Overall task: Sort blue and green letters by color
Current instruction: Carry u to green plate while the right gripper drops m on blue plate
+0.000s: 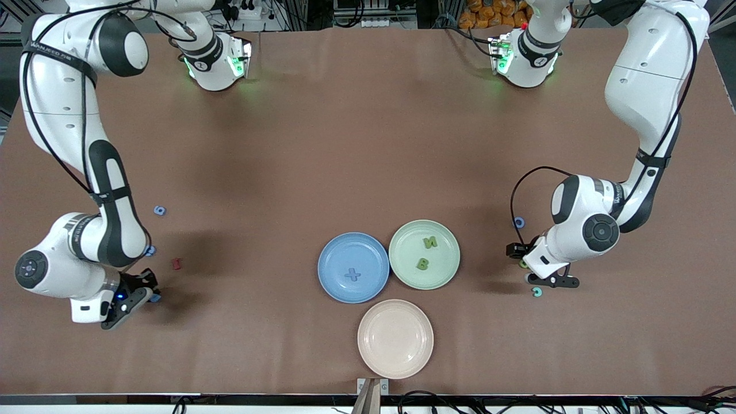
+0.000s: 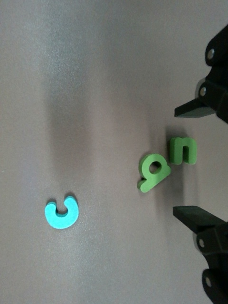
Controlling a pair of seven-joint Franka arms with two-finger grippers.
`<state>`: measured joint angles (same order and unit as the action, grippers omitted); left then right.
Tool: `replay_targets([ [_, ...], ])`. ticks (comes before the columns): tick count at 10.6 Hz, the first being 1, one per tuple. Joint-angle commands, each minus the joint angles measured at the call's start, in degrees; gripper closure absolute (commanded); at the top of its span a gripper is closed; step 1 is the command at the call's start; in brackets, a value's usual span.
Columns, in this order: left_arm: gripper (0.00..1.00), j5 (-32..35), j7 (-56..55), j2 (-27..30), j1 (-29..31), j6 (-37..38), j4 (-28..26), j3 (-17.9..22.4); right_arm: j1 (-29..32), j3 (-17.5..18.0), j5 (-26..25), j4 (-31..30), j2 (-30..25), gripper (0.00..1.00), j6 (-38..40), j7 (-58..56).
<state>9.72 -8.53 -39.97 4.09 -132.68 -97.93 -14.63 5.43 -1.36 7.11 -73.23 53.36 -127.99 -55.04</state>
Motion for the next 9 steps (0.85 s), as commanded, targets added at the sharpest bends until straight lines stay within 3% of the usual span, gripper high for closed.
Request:
replay_targets([
  [1,0.20,1.6,-1.9,0.7,-0.2,0.1,-1.0,0.2,-6.8,2.4,1.6,0.7,-1.4,1.00,1.2,18.0],
  [6,0.30,2.8,-3.0,0.1,-0.7,0.0,-0.9,0.2,-8.2,16.2,1.4,1.2,-1.6,1.00,0.6,45.6],
  [8,0.32,2.8,-3.2,-0.3,-1.0,0.0,-0.7,0.2,-10.9,19.0,1.2,2.2,-1.6,1.00,0.1,57.3],
  [9,0.38,2.8,-3.2,-0.3,-1.1,0.0,-0.7,0.2,-13.9,18.9,1.2,2.7,-1.5,1.00,0.0,63.2],
])
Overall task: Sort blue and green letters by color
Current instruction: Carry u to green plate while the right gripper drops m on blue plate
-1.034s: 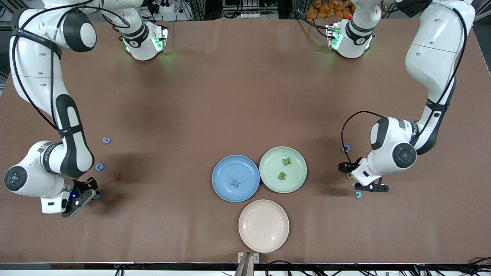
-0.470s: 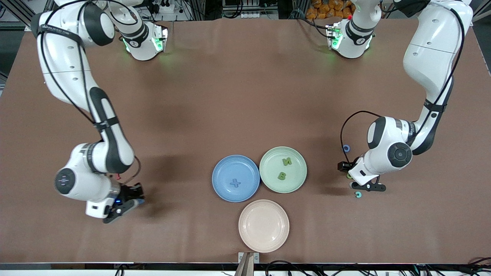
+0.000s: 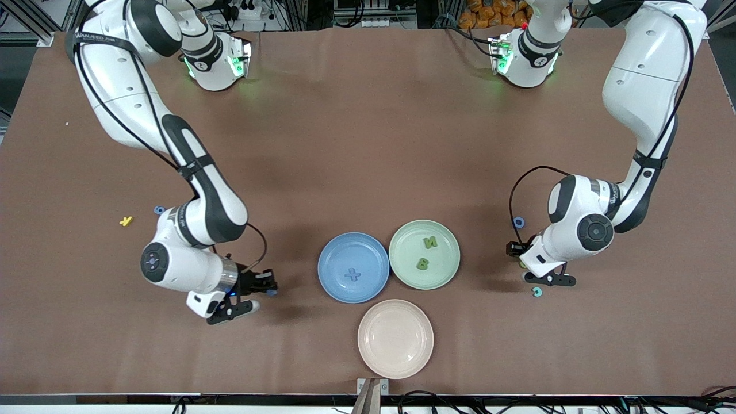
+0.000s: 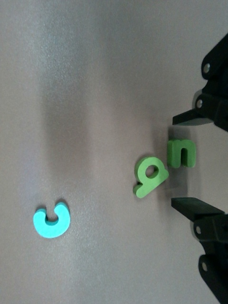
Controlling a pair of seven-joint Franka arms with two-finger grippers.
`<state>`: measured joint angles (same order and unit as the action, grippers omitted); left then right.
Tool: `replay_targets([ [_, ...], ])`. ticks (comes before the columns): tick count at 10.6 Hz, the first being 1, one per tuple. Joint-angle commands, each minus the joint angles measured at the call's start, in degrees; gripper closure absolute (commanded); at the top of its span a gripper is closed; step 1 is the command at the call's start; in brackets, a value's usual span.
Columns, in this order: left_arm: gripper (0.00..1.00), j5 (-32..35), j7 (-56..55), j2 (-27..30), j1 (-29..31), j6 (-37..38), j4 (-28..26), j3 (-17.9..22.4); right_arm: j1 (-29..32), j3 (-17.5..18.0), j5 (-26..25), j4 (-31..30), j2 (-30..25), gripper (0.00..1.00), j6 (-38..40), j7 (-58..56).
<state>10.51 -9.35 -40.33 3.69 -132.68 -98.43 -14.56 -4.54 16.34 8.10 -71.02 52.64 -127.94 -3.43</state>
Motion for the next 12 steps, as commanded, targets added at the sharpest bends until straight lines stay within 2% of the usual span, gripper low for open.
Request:
replay_targets([
  [1,0.42,2.1,-2.3,-0.2,-0.8,0.0,0.0,0.1,-7.4,1.0,0.1,2.3,-0.8,1.00,-1.3,18.0],
  [2,0.46,2.1,-2.3,-0.2,-0.9,0.0,0.0,0.1,-9.6,0.9,0.1,2.5,-0.6,1.00,-3.3,23.5],
  [3,0.55,3.1,-2.3,-0.2,-1.0,0.0,0.0,0.1,-11.1,0.9,0.1,2.5,-0.5,1.00,-5.1,27.9],
  [4,0.64,4.7,-2.4,-0.2,-1.0,0.0,0.0,0.1,-13.0,0.7,-0.2,2.3,-0.3,0.69,-6.2,32.7],
  [5,0.76,5.0,-2.4,-0.3,-1.0,0.0,0.1,0.1,-13.6,0.3,-0.8,2.2,-0.4,0.07,-6.4,35.5],
  [6,0.93,5.2,-2.4,-0.2,-1.0,0.0,0.1,0.1,-13.2,-0.9,-2.1,1.8,-0.6,0.00,-6.2,35.2],
  [7,1.00,5.2,-2.4,-0.2,-1.0,0.0,0.1,0.1,-12.3,-1.3,-4.3,1.0,-0.9,0.00,-5.5,34.4],
  [9,1.00,5.3,-2.3,0.7,-1.1,0.0,0.3,-0.1,-9.2,-1.3,-8.7,0.1,-2.1,0.00,-1.6,32.9],
  [11,1.00,5.2,-2.3,2.6,-3.1,0.0,0.9,-0.6,-4.9,-1.3,-10.0,-0.2,-4.3,0.00,7.2,25.1],
  [12,1.00,4.9,-2.5,3.5,-4.8,0.1,2.1,-0.6,-2.1,-1.2,-10.0,-1.8,-5.7,0.00,8.9,21.0],
])
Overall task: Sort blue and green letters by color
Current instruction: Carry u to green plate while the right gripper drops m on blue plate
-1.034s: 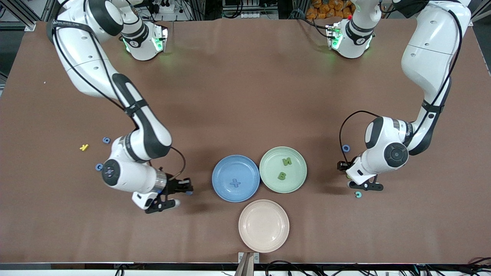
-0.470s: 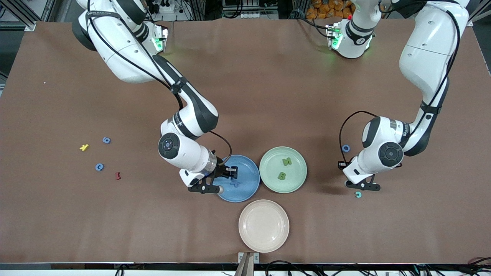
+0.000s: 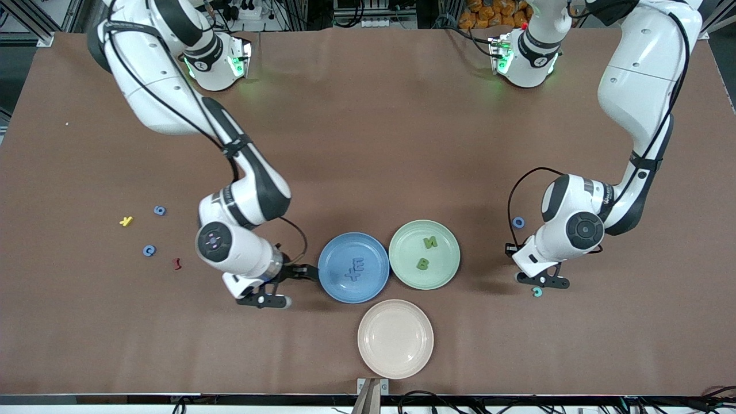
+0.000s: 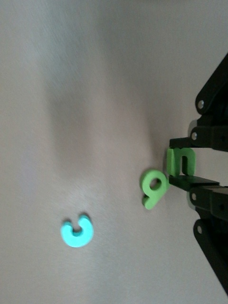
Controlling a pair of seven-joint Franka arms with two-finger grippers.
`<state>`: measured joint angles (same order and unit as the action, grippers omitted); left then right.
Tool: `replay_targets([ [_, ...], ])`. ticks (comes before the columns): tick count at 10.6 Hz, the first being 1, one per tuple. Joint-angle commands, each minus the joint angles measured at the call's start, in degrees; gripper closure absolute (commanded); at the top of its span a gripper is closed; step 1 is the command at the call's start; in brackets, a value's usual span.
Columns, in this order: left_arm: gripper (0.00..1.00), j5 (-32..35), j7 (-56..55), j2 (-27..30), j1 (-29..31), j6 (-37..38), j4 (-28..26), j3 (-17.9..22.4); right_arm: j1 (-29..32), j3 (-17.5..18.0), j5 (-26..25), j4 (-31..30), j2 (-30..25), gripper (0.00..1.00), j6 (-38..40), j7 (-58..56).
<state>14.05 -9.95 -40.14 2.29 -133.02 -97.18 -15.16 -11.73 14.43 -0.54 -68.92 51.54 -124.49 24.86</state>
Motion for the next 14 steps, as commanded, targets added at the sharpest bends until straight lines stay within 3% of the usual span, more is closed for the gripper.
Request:
replay_targets([
  [1,1.00,0.9,-1.9,3.3,-5.1,0.4,2.2,0.0,6.9,0.6,-1.6,-7.8,-7.0,0.00,5.2,-11.2],
  [4,1.00,-1.6,-7.9,2.4,-11.6,0.4,5.8,-0.1,13.6,0.8,-11.3,-16.3,-11.6,0.00,4.5,-22.9],
  [7,1.00,-1.7,-19.9,-0.8,-18.2,0.4,10.0,0.1,20.5,0.9,-12.6,-23.0,-14.0,0.00,0.0,-39.1],
  [8,0.79,-1.7,-21.5,-1.0,-19.2,0.4,10.1,0.3,23.0,0.9,-12.6,-23.9,-14.1,0.00,-0.1,-44.4],
  [9,0.31,-1.7,-22.1,-1.3,-19.4,0.3,10.1,0.4,25.6,1.1,-12.6,-26.1,-14.6,0.00,-0.7,-48.4],
  [10,0.00,-1.4,-22.1,-1.3,-19.2,0.2,10.0,0.4,27.4,1.1,-12.6,-28.4,-15.8,0.00,-2.0,-51.4],
  [14,0.00,-0.7,-15.7,0.4,-14.4,0.3,9.4,0.7,33.3,0.9,-12.7,-29.6,-16.2,0.00,-3.1,-61.9],
])
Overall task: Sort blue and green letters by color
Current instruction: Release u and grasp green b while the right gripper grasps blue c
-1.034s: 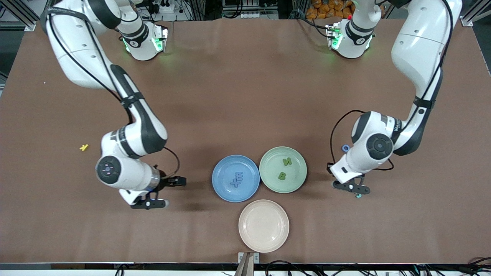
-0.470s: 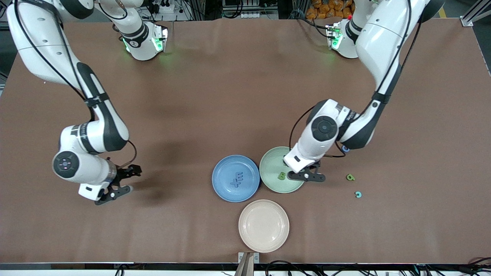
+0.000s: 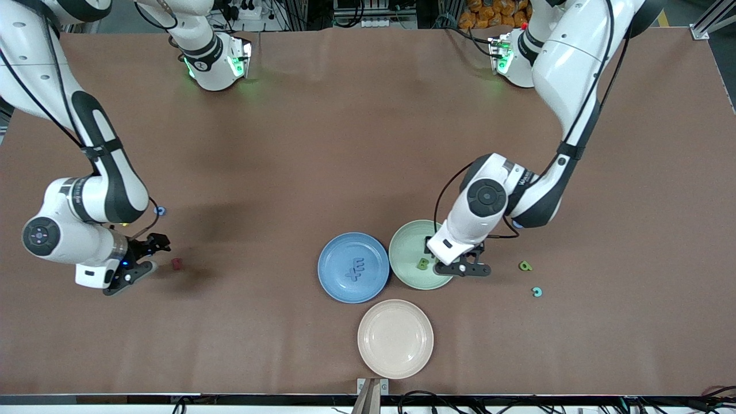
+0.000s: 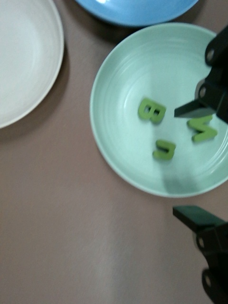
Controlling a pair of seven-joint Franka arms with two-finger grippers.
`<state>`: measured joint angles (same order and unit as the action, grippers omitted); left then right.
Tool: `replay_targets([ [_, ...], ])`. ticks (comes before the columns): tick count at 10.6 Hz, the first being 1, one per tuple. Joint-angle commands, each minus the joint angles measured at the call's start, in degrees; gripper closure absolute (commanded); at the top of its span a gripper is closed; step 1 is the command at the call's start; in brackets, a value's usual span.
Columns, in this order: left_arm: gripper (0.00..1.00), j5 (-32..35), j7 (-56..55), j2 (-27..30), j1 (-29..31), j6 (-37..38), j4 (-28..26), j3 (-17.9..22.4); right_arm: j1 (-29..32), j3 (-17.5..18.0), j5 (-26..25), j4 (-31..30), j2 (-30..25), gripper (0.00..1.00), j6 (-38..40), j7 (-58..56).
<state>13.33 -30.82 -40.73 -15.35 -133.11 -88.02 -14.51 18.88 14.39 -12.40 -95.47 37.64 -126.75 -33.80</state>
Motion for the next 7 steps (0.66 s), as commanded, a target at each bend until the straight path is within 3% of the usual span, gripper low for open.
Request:
replay_targets([
  [1,0.00,-0.1,12.1,1.0,6.8,0.4,0.1,-0.2,2.8,0.8,-1.2,-3.1,-2.0,0.00,-1.3,-3.4],
  [4,0.00,-0.6,28.7,-0.5,14.0,0.4,-0.7,-0.1,4.1,0.6,-2.2,-6.1,-1.9,0.00,-6.7,-4.1],
  [7,0.00,0.0,41.4,-1.4,16.7,0.3,-2.1,0.0,5.6,0.6,-5.0,-9.3,-1.8,0.00,-12.5,-4.3],
])
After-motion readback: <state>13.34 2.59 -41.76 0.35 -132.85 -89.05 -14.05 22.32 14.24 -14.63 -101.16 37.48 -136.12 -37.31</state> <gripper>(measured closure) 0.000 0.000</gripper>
